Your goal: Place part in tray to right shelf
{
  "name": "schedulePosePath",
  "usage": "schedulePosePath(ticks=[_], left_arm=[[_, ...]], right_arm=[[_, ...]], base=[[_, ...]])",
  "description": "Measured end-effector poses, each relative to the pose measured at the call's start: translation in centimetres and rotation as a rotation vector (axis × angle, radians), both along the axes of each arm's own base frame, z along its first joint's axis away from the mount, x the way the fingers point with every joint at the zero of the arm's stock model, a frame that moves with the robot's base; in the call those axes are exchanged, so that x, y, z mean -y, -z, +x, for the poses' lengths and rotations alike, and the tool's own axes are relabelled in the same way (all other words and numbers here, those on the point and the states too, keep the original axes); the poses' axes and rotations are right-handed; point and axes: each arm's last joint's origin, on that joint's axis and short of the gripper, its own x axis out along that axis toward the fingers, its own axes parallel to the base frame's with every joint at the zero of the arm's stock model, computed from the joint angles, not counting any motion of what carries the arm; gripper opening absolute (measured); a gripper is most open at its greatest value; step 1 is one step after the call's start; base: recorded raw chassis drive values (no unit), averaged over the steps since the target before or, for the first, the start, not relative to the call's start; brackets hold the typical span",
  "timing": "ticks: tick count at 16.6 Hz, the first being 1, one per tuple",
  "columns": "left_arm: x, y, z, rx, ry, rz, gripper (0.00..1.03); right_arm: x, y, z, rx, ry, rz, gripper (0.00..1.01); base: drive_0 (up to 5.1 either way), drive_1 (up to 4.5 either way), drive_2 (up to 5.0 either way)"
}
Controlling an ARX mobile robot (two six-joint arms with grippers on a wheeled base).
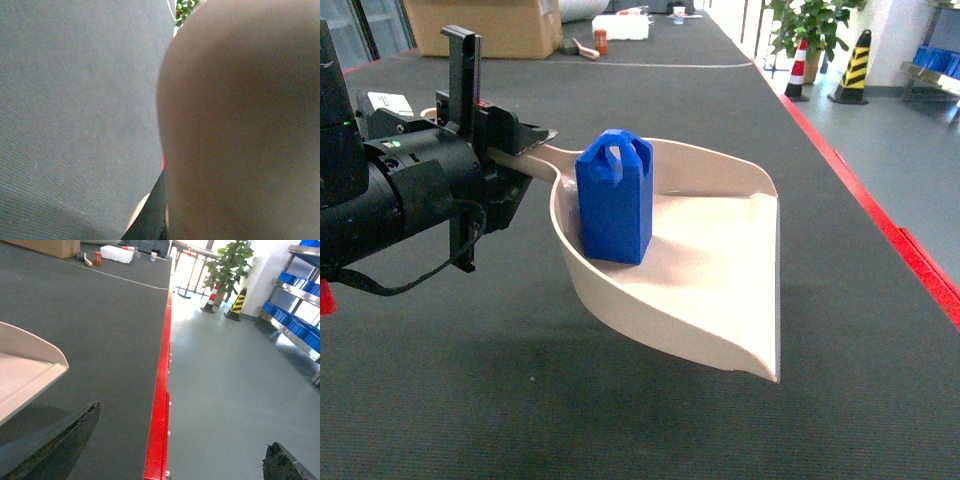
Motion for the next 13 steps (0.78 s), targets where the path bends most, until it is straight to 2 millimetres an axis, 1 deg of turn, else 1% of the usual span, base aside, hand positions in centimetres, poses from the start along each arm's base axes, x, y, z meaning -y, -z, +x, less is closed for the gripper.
schedulePosePath(ticks=[13], left_arm=[[-0.03, 0.02, 0.01, 0.0, -0.002, 0.001, 0.17]], right_arm=[[0.0, 0.0, -0.01, 0.0, 0.0, 0.0, 0.98]], base=[[5.0, -2.45, -2.5]])
